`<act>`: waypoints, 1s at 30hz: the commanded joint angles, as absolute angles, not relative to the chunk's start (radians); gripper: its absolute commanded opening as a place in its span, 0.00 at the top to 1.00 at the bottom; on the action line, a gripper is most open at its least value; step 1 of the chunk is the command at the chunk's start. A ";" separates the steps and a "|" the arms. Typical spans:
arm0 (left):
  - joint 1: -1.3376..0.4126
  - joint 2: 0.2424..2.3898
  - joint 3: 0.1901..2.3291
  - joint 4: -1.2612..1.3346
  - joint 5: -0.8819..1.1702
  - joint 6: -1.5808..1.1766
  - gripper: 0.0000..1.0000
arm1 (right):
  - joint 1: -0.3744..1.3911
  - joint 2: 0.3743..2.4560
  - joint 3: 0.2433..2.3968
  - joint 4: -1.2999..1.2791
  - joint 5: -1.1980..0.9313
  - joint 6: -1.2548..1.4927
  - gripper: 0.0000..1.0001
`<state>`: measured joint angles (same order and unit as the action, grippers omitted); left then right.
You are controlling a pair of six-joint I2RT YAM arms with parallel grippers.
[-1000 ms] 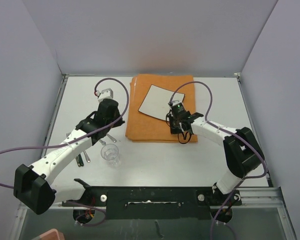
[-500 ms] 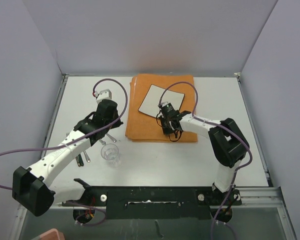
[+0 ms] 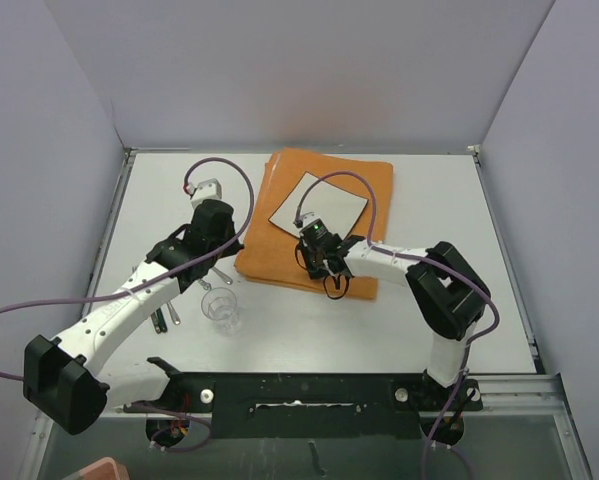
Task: Set the dinner table for one person
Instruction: Adjust the napkin at the center of the board.
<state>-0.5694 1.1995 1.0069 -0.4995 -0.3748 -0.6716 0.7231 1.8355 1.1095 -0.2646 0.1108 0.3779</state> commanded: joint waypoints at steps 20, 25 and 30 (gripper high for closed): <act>-0.572 1.150 1.046 -0.493 -0.382 -0.688 1.00 | 0.925 1.752 1.193 -0.492 0.230 0.454 1.00; -0.603 1.206 1.052 -0.499 -0.375 -0.686 1.00 | 0.836 1.661 1.260 -0.499 0.242 0.398 1.00; -0.613 1.293 1.027 -0.466 -0.347 -0.696 1.00 | 0.739 1.576 1.304 -0.488 0.244 0.361 1.00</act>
